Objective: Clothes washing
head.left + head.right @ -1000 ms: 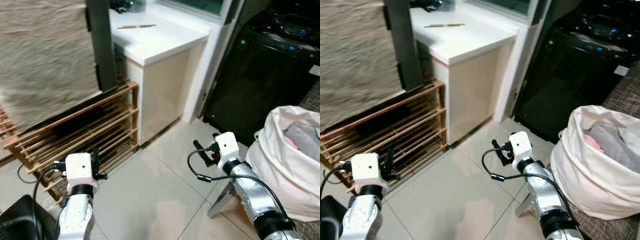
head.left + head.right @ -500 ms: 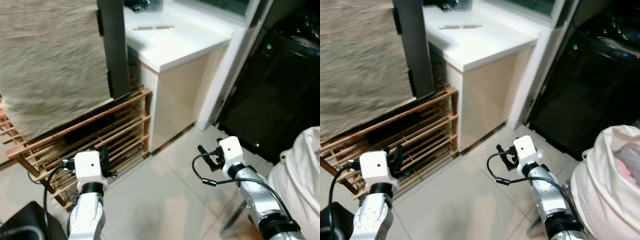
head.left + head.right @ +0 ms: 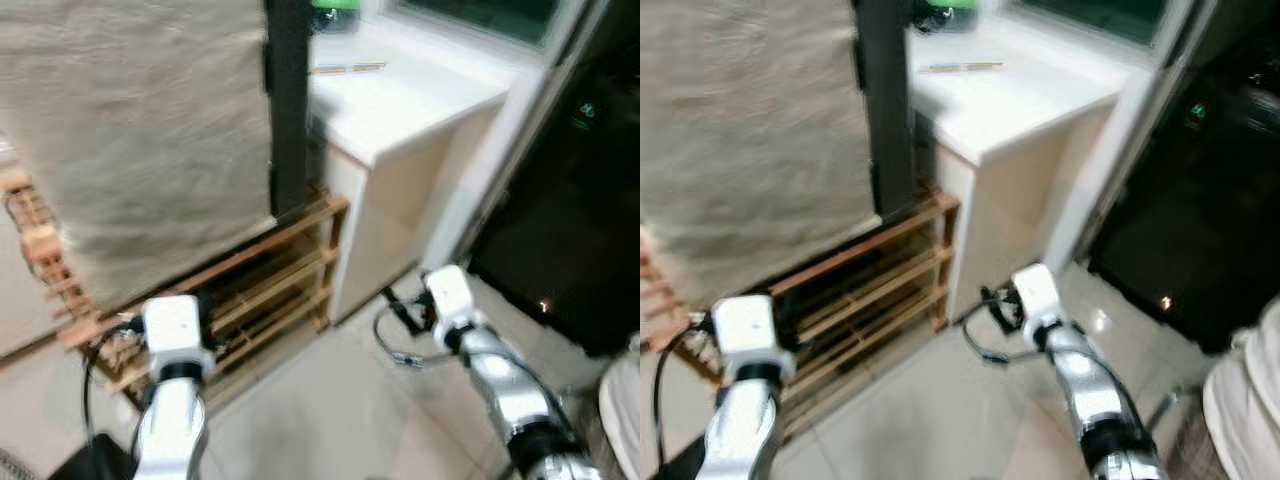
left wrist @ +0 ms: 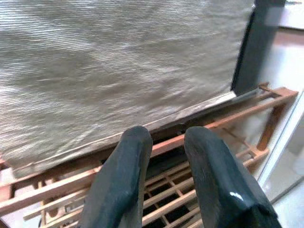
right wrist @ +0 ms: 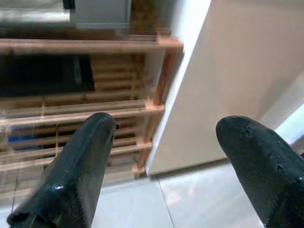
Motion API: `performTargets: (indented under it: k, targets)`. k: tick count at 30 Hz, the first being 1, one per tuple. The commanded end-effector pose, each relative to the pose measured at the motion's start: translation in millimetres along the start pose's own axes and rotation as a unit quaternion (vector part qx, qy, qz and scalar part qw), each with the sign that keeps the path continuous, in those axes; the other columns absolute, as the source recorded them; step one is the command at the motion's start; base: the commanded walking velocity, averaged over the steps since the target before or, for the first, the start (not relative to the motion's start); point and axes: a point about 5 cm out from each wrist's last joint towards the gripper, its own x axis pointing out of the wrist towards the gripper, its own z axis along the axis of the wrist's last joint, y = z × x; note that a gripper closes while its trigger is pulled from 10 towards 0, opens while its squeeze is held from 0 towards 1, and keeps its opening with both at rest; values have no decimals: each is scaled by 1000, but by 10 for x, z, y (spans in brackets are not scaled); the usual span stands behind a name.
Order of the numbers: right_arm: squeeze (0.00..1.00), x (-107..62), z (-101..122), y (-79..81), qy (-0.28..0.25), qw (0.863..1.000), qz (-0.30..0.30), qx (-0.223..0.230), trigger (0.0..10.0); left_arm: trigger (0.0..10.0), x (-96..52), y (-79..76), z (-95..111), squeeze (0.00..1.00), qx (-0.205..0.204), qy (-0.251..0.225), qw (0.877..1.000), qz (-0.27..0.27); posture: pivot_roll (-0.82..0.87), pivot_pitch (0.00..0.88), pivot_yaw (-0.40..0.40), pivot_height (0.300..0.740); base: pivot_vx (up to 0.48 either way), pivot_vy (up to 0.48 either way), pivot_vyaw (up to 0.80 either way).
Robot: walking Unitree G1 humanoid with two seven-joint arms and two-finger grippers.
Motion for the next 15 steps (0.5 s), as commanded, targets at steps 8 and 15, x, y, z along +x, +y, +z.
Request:
performTargets:
  k: [8,15]
  targets:
    - [71,80,141,60,-28,1000,-1,8,10000,10000,77,87,42,0,32,1,999,15,28,0,-69,740,0,0,0]
    - [71,86,125,62,-22,1000,-7,3,10000,10000,136,88,81,0,41,-3,999,9,25,0,-65,740,0,0,0]
